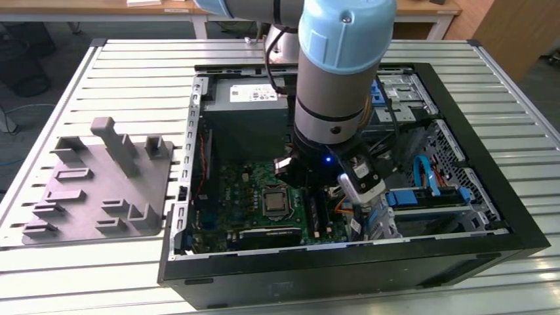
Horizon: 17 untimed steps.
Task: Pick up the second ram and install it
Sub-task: 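Insert the second ram into the second slot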
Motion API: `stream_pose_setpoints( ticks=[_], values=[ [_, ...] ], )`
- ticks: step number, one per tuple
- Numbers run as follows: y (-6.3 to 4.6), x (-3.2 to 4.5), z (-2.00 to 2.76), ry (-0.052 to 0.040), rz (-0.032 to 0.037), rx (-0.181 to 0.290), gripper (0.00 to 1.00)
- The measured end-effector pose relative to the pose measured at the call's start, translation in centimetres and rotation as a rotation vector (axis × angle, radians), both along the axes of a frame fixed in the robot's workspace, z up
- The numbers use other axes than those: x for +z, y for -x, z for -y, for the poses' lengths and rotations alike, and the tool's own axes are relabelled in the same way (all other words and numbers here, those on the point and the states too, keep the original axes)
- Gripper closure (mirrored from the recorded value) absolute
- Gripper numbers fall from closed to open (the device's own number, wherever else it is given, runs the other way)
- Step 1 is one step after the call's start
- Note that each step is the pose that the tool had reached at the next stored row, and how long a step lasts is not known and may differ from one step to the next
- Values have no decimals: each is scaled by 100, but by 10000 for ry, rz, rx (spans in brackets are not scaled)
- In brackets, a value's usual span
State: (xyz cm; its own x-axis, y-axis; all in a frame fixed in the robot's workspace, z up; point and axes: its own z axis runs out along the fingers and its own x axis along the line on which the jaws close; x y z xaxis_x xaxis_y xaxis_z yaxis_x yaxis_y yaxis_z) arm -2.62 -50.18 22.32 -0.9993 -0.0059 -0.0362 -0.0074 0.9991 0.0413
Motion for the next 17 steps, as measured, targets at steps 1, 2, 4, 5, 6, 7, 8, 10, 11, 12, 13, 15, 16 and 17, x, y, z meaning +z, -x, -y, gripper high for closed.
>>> stream_pose_setpoints(
  ticks=[1, 2, 4, 5, 6, 7, 8, 10, 11, 12, 13, 15, 16, 17],
  values=[
    [0, -1, -8, -1, 0, 7, 86],
    [-1, -2, -14, -6, 0, 8, 86],
    [0, -4, -19, -36, 1, 12, 86],
    [0, -4, -19, -51, 0, 13, 86],
    [1, -6, -20, -63, 1, 14, 86],
    [1, -8, -20, -74, 1, 15, 86],
    [1, -10, -20, -77, 1, 21, 86],
    [1, -11, -20, -76, 0, 55, 86],
    [1, -12, -19, -76, 0, 73, 86],
    [1, -13, -19, -76, 0, 88, 86],
    [1, -15, -19, -77, 0, 101, 86],
    [1, -23, -19, -79, 1, 109, 86],
    [1, -27, -19, -78, 0, 110, 86],
    [1, -31, -19, -78, 1, 111, 86]
  ],
)
